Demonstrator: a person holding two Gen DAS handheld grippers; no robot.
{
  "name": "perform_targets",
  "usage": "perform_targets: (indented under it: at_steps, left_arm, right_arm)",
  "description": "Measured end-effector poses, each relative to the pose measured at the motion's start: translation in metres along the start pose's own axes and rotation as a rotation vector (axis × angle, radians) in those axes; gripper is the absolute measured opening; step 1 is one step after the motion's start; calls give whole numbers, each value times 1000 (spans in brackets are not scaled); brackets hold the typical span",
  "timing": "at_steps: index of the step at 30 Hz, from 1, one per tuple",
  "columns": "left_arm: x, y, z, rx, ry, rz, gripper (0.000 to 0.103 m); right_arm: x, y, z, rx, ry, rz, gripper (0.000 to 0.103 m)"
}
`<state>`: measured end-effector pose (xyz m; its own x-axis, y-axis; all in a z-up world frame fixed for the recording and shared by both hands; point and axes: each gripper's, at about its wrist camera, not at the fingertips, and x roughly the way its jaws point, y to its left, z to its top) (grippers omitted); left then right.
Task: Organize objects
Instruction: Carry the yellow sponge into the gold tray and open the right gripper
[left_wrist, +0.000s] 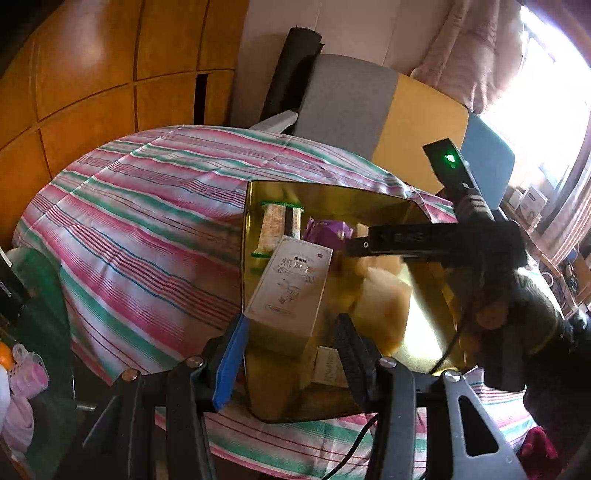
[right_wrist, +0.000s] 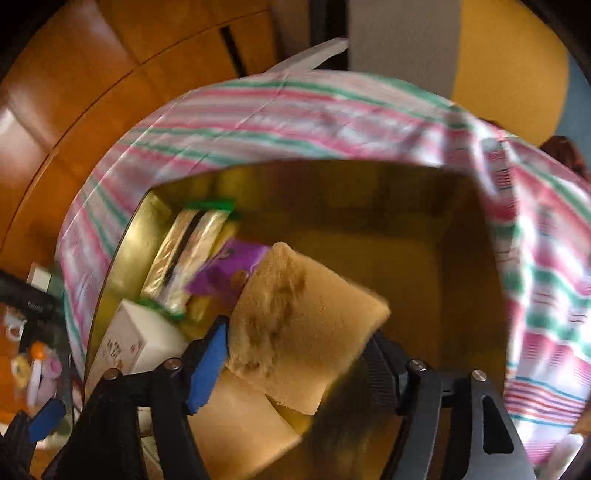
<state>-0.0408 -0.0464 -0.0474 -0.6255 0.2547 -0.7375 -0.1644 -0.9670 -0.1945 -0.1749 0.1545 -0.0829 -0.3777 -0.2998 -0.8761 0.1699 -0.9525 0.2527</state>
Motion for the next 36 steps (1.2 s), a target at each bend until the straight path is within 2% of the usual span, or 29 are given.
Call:
perform_targets:
  at_steps: [1,3,12,20,24,28,33,36]
  left_arm:
    - [0,-1,1,1,-2,3,49]
    - [0,-3,1,4,-3,6,49]
    - [-10,-24,-1,60,-13,-14,49]
    - [-18,-46,-5,121,-10,-38,49]
    - [-22,-59,-6,153,-11,-61,49]
    - [-21,-74,-7,191,-6,-79,50]
    - [-14,-93,-12,227,31,-107,50]
    - [-11,-105,-15,251,55,-143,50]
  right_arm:
    - [0,1,-2,-1,3,52,96]
    - [-5,3,-5,4,-9,80,101]
    - [-62,-4,-24,18,-159,33,101]
    - [-123,-23,-65,49,-282,-5,102]
    - [-148,-45,-91,91,-314,-32,102]
    - [-167,-72,-118,130,-323,-98,102]
    - [-197,-122,-154,230,-357,-171,102]
    - [-217,-160,-175,302,-377,-246,102]
